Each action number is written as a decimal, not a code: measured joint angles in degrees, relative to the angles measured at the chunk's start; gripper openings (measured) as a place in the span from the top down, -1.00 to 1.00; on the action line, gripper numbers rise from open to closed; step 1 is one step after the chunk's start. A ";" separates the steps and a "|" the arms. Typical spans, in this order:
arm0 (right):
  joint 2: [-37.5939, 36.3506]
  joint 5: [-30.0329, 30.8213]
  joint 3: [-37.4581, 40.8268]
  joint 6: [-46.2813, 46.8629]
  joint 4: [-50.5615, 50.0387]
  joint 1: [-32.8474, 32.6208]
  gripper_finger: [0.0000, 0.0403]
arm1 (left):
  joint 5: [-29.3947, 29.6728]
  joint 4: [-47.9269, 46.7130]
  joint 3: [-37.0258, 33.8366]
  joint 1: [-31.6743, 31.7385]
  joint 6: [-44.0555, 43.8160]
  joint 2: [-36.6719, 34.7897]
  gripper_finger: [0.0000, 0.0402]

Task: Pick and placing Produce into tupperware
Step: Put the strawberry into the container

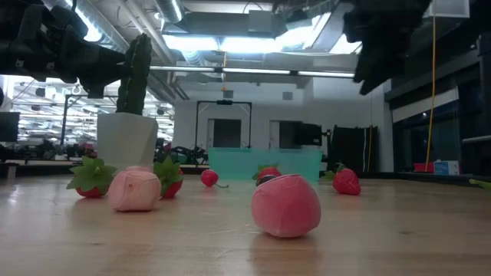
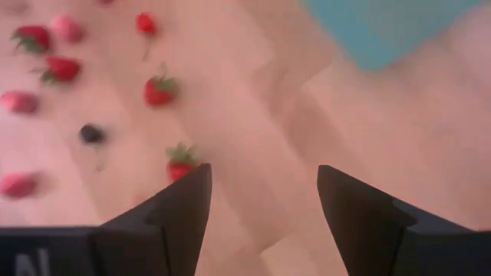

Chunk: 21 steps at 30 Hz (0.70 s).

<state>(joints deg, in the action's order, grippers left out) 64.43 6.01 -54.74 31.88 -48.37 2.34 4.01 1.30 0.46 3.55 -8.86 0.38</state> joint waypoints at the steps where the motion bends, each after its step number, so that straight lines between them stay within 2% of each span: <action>1: -0.53 -0.02 0.82 1.32 0.12 -1.58 -0.19 | 0.00 0.00 0.00 0.01 0.00 0.00 0.10; 7: -0.39 0.12 4.18 10.22 2.04 -10.09 -0.19 | 0.00 0.00 0.01 0.02 0.01 0.00 0.10; 12: 1.50 2.96 6.85 14.35 9.75 -14.45 -0.19 | 0.00 0.00 -0.01 0.01 0.01 0.00 0.10; 21: 9.20 3.05 7.43 12.79 20.07 -17.26 -0.19 | 0.00 -0.07 -0.01 0.01 0.02 -0.01 0.10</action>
<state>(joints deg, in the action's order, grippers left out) 73.62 9.06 -47.31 44.67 -28.30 -14.92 4.01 1.23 0.46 3.56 -8.84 0.37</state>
